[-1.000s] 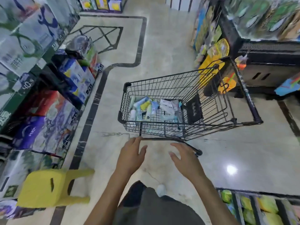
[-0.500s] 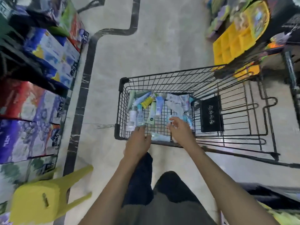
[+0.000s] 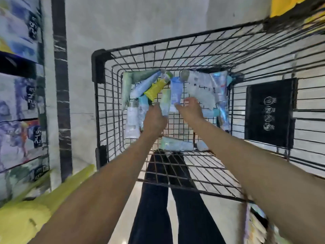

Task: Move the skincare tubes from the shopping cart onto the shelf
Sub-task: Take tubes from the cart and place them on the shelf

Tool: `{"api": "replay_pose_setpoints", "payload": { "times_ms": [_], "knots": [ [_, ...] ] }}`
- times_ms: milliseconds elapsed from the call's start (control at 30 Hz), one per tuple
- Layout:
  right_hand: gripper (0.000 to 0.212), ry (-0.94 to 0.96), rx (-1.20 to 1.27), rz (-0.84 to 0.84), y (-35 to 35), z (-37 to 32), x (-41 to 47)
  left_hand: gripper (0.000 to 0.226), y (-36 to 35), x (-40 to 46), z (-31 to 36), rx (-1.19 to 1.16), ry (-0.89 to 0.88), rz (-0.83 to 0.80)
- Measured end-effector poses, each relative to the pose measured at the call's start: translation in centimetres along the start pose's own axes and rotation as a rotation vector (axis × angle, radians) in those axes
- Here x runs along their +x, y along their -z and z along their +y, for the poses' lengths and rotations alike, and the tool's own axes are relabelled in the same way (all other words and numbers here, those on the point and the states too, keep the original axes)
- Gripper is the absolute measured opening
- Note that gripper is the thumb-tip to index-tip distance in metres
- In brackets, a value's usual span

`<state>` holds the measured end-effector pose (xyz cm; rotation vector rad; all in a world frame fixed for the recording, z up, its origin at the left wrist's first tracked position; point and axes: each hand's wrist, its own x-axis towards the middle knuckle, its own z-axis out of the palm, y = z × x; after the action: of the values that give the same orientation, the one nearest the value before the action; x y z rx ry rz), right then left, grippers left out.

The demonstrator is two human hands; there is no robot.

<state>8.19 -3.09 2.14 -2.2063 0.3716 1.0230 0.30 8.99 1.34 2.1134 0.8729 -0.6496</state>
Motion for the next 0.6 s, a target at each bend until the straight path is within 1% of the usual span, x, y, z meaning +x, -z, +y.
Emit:
{"api": "replay_pose_setpoints", "payload": {
  "times_ms": [133,200,300,367,467,533,600],
  "knots": [
    [0.056,0.023,-0.072,0.004,-2.8,0.8,5.2,0.046,-3.4,4.3,-1.4,0.014,0.021,0.023],
    [0.062,0.021,-0.092,0.016,-4.1,1.4,6.8,0.048,-4.5,5.4,-1.8,0.004,0.023,0.049],
    [0.069,0.040,-0.127,0.056,-4.9,2.1,7.9,0.042,-5.4,6.2,-2.2,0.025,0.020,0.111],
    [0.065,0.030,-0.097,0.061,-4.5,2.3,8.1,0.038,-5.3,6.2,-2.3,0.022,0.032,0.125],
    [0.058,-0.024,0.015,0.022,-3.1,3.0,7.8,0.034,-4.5,5.8,-2.4,-0.085,0.085,0.108],
    [0.056,-0.098,0.204,-0.057,-1.7,3.5,6.9,0.039,-3.4,5.3,-2.3,-0.210,0.141,0.106],
    [0.051,-0.144,0.451,-0.166,0.1,3.6,5.0,0.044,-1.7,4.4,-2.0,-0.328,0.188,0.085]
  ]
}}
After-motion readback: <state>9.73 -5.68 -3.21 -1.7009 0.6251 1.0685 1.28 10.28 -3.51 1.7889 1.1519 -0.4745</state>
